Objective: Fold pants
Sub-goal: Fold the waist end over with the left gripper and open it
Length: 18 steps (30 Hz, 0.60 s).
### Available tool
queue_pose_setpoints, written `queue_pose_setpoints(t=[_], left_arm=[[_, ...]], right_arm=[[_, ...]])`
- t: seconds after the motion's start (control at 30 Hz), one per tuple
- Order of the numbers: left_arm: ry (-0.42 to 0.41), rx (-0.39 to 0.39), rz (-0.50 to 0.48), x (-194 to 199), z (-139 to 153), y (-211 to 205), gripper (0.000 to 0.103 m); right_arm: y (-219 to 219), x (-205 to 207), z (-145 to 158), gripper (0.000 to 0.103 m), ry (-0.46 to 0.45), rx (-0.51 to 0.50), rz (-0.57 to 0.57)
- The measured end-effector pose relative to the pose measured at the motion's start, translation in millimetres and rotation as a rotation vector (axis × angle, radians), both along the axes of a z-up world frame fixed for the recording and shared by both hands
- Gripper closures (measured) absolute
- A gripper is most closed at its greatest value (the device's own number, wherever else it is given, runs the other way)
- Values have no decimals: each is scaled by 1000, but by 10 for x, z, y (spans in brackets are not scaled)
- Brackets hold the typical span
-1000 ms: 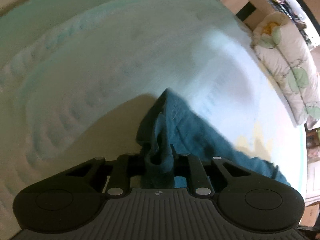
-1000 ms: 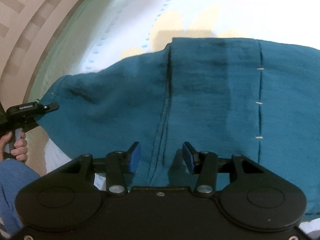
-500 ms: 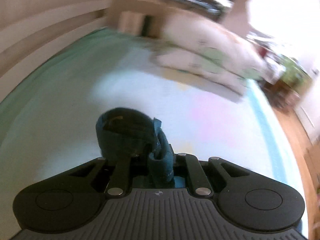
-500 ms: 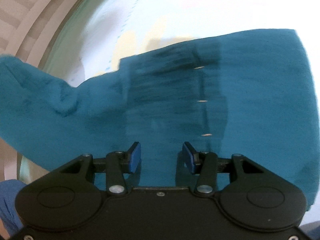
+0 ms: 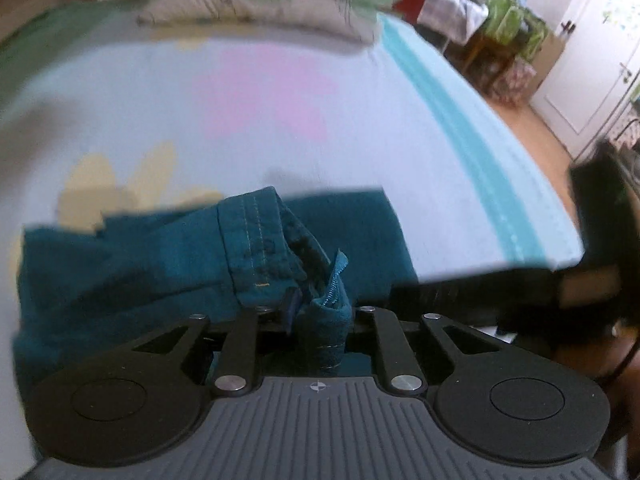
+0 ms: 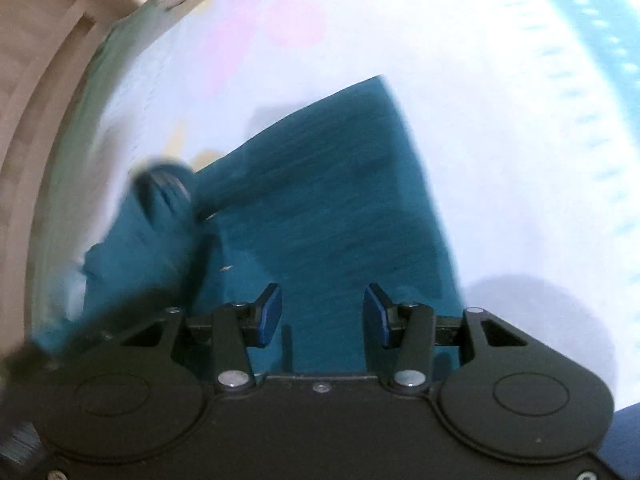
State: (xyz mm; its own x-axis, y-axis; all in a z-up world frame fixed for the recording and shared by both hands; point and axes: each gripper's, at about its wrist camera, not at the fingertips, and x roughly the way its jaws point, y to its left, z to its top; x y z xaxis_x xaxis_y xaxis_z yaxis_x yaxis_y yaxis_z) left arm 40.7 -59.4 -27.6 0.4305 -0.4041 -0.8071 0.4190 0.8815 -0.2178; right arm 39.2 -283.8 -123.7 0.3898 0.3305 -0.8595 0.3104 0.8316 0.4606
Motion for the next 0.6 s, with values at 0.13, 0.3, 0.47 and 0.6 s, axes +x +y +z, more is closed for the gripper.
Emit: queue_pose_setpoints(t=[0.13,0.3,0.47,0.6], left_arm=[[60,-46,-16,-3,-60,-54,84],[23,-56,-18,-103,18,-10,66],[-10,-64,-30,-307,56,-114,58],[-68,-57,-95,-482,149,-131,58]], right_arm=[[-78,25,21,48,-11,4,-37],[-173,-6,98,48,-30,-3,-78],[-245,-13,179,48,-61,-10,-93],[-180,-28,190,46,-95,14,-65]])
